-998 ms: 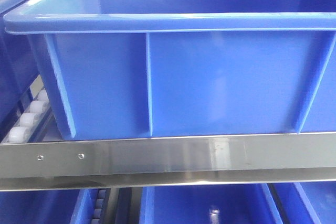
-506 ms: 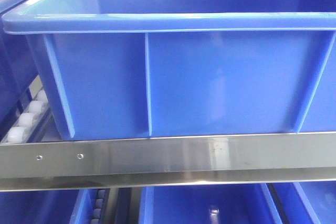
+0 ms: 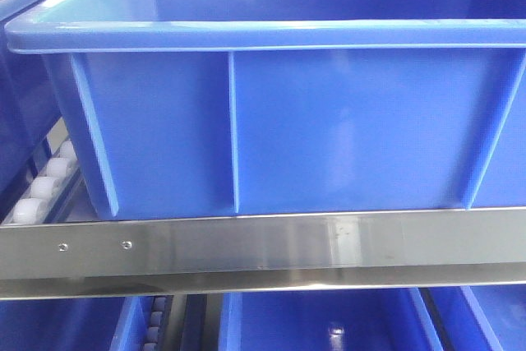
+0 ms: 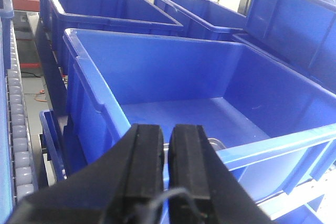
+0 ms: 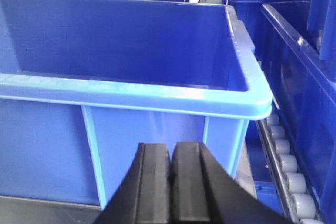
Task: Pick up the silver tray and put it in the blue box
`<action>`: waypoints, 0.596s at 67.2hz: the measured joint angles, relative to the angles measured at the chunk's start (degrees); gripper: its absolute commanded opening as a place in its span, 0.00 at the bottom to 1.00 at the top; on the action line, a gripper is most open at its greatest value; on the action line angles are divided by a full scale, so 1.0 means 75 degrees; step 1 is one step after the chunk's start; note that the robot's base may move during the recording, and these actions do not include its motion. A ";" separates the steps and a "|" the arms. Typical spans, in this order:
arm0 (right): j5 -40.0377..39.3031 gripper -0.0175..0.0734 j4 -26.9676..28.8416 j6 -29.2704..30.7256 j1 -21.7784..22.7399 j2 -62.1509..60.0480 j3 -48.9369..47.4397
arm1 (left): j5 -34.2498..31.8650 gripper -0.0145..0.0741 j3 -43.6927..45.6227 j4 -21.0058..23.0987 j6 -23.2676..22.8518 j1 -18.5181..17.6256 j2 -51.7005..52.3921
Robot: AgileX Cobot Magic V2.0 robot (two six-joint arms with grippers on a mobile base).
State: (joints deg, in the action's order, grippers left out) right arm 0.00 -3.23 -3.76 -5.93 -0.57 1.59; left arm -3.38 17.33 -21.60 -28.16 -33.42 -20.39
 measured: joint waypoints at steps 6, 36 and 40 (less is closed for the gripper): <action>0.0000 0.25 0.0000 0.0000 0.0000 0.0000 0.0000 | 0.0000 0.18 0.0000 0.0000 0.0000 0.0000 0.0000; 0.0000 0.25 0.0000 0.0000 0.0000 0.0000 0.0000 | -0.0053 0.18 -0.0152 0.0018 0.0020 0.0019 0.0015; 0.0000 0.25 0.0000 0.0000 0.0000 0.0000 0.0000 | -0.0040 0.18 -0.0293 0.0324 0.0402 0.0127 0.0080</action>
State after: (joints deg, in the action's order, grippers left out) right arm 0.00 -3.23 -3.76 -5.93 -0.57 1.59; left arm -3.68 15.13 -19.17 -25.15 -32.47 -19.79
